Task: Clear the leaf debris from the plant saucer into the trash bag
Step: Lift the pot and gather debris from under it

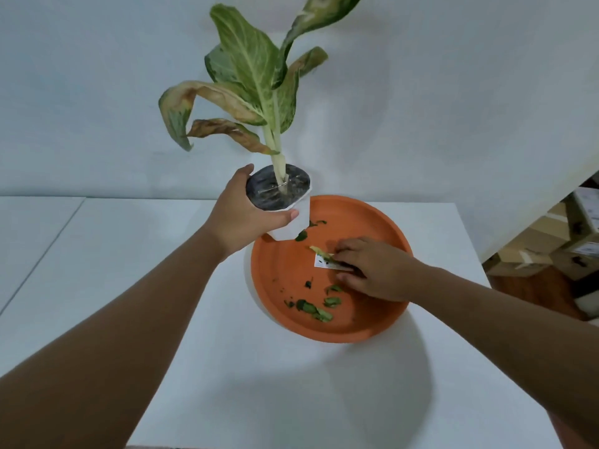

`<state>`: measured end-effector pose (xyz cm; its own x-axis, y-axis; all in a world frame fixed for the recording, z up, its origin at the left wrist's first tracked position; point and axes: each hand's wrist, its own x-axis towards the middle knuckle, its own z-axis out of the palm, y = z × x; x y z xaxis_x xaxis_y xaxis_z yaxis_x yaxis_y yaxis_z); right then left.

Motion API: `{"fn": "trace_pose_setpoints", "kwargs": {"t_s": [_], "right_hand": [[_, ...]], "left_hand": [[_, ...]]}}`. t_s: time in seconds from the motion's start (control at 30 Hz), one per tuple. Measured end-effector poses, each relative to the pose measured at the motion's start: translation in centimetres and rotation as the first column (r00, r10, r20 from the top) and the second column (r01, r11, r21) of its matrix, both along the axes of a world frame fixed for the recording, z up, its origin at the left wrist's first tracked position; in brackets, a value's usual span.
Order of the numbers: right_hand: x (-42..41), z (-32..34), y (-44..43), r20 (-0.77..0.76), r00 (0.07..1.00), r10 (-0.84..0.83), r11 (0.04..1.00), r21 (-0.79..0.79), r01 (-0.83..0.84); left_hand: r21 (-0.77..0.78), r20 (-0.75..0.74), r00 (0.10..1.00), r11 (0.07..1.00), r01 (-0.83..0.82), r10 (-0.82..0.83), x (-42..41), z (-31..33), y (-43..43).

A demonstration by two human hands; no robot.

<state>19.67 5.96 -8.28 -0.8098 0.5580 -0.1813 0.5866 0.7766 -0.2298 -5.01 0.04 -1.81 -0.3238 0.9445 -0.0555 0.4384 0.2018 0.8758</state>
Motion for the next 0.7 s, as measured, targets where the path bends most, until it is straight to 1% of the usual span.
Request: {"fn": "trace_pose_setpoints", "kwargs": {"t_s": [0.07,0.17,0.23,0.3,0.4,0.47,0.53,0.57,0.63,0.7], "right_hand": [[-0.7,0.2,0.5,-0.066,0.997,-0.028,1.0,-0.01,0.027],[-3.4,-0.2,2.4,-0.126,0.972,-0.197,0.98,-0.043,0.193],[-5.5,-0.8,3.2,-0.138,0.962,-0.234,0.972,-0.062,0.228],[-7.0,-1.5,2.9,-0.132,0.97,-0.205,0.977,-0.085,0.195],[-6.7,-2.0,0.7,-0.125,0.99,-0.072,0.995,-0.08,0.062],[-5.5,-1.9,-1.0,-0.147,0.989,0.034,0.996,-0.078,-0.046],[-4.5,-1.6,-1.8,-0.191,0.978,0.081,0.992,-0.076,-0.097],[-4.4,-1.4,-1.6,-0.215,0.974,0.067,0.994,-0.07,-0.083],[-4.9,-1.1,-0.5,-0.241,0.97,-0.029,0.998,-0.055,0.016],[-6.1,-1.1,1.0,-0.203,0.973,-0.113,0.993,-0.063,0.103]], "left_hand": [[-0.001,0.001,1.0,1.0,0.003,-0.003,-0.1,0.1,0.1],[-0.002,-0.007,1.0,1.0,-0.009,0.009,-0.4,0.1,0.1],[-0.008,-0.02,0.999,1.0,-0.024,0.024,-0.7,0.1,-0.1],[-0.013,-0.039,0.999,0.999,-0.037,0.036,-1.1,0.3,-0.3],[-0.022,-0.052,0.998,0.999,-0.046,0.045,-1.7,0.4,-0.6],[-0.026,-0.049,0.998,0.998,-0.052,0.05,-2.0,0.5,-1.0],[-0.025,-0.038,0.998,0.998,-0.06,0.059,-2.2,0.7,-1.1],[-0.02,-0.033,0.997,0.998,-0.066,0.066,-2.3,0.8,-1.2],[-0.013,-0.032,0.997,0.997,-0.074,0.073,-2.2,1.0,-1.2],[-0.006,-0.044,0.996,0.997,-0.078,0.078,-2.2,1.1,-1.3]]}}
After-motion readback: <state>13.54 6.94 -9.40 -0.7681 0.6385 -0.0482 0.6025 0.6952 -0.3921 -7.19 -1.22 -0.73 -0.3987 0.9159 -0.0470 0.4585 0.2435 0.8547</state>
